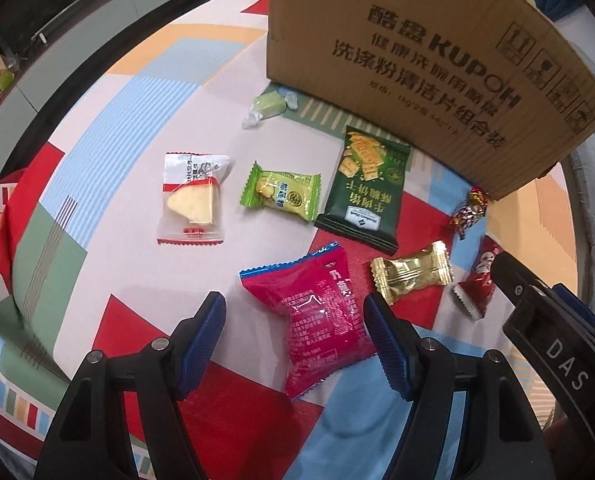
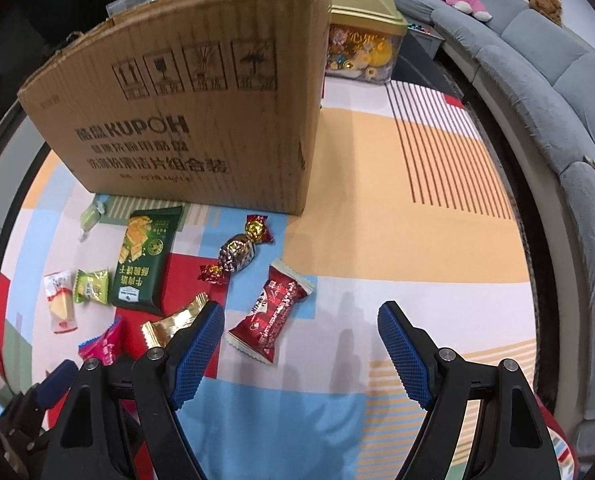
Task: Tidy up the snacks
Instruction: 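Grasp pink packet with left tool while right tool grasps red candy bar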
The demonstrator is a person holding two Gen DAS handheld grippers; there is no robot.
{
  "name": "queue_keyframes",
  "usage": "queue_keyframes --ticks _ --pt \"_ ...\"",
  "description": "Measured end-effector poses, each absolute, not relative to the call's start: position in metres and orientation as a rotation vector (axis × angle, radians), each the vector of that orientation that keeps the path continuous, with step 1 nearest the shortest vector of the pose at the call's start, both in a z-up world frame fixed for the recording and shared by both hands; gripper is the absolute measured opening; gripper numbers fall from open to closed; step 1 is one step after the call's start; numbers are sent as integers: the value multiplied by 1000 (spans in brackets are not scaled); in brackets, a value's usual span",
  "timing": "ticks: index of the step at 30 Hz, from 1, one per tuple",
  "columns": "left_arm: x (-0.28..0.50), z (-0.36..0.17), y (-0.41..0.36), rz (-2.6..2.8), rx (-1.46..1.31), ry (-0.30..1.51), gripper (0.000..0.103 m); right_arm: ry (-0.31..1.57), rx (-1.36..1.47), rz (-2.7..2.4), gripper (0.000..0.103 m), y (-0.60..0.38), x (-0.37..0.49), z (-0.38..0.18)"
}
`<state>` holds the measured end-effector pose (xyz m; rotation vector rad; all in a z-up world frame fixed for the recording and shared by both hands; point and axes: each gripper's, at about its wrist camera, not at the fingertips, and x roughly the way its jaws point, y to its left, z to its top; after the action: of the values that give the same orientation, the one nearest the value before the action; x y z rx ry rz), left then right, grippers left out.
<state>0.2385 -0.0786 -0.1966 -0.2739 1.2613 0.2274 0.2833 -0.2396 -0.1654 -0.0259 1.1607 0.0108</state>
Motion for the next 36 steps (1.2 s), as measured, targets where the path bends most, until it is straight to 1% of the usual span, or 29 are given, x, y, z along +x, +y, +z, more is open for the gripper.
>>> queue_keyframes --ticks 7,9,10,11,12,13,14,15,16,17,18,19,20,22,27,36 --pt "234 -213 -74 214 -290 1275 69 1185 -18 11 78 -237 291 -181" --pt "234 -214 -74 210 -280 1275 69 1195 -16 13 73 -236 293 -185" --pt "233 -214 -74 209 -279 1272 69 1198 -15 14 72 -236 294 -186" --pt "232 -214 -74 210 -276 1269 68 1202 -13 15 68 -235 295 -188" --pt "231 -214 -74 211 -270 1266 65 1206 -11 17 63 -234 295 -190" --pt "230 -215 -74 212 -262 1262 62 1209 -9 19 61 -234 295 -190" --pt "231 -213 -74 213 -256 1259 60 1212 -7 21 57 -233 295 -191" --pt "232 -212 -77 213 -250 1256 57 1217 -4 23 52 -233 295 -192" --pt "233 -211 -79 213 -245 1254 53 1221 0 25 50 -233 294 -193" --pt "233 -210 -79 215 -235 1255 52 1227 5 26 45 -234 294 -195" --pt "234 -208 -81 217 -226 1256 48 1233 8 27 40 -234 293 -196" --pt "234 -207 -82 218 -214 1256 42 1229 6 24 39 -234 292 -196" --pt "235 -206 -84 214 -207 1255 39 1227 8 26 35 -234 292 -196" --pt "236 -205 -86 204 -196 1256 37 1225 8 26 27 -234 290 -195" --pt "239 -202 -87 182 -191 1258 34 1222 26 30 24 -237 285 -193" --pt "235 -191 -84 169 -177 1234 33 1199 28 35 24 -234 276 -179"
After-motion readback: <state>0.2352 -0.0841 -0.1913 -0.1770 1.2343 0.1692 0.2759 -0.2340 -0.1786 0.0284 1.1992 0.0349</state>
